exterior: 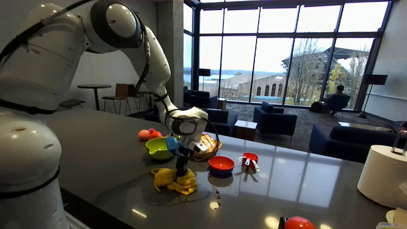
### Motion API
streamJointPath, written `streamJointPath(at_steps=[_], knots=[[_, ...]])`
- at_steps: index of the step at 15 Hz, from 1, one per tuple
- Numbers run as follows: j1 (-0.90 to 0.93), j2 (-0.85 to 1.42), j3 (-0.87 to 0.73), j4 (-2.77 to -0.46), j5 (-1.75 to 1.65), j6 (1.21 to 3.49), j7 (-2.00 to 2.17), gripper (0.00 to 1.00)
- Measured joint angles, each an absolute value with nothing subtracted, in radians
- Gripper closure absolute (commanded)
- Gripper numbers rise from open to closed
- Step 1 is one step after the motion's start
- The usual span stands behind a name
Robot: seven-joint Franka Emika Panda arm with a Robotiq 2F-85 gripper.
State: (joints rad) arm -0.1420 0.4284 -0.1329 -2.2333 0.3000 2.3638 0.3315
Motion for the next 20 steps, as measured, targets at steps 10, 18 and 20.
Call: streamJointPath(at_steps=[10, 18, 20], knots=[[-0.146, 0.333, -0.218, -2.420, 0.349, 2.455, 0.509, 0.96], [-0.205, 0.285, -0.277, -2.500, 0.379, 2.511, 0.481, 0.96], [-0.234, 0.284, -0.303, -2.500, 0.372, 2.511, 0.447, 0.96]])
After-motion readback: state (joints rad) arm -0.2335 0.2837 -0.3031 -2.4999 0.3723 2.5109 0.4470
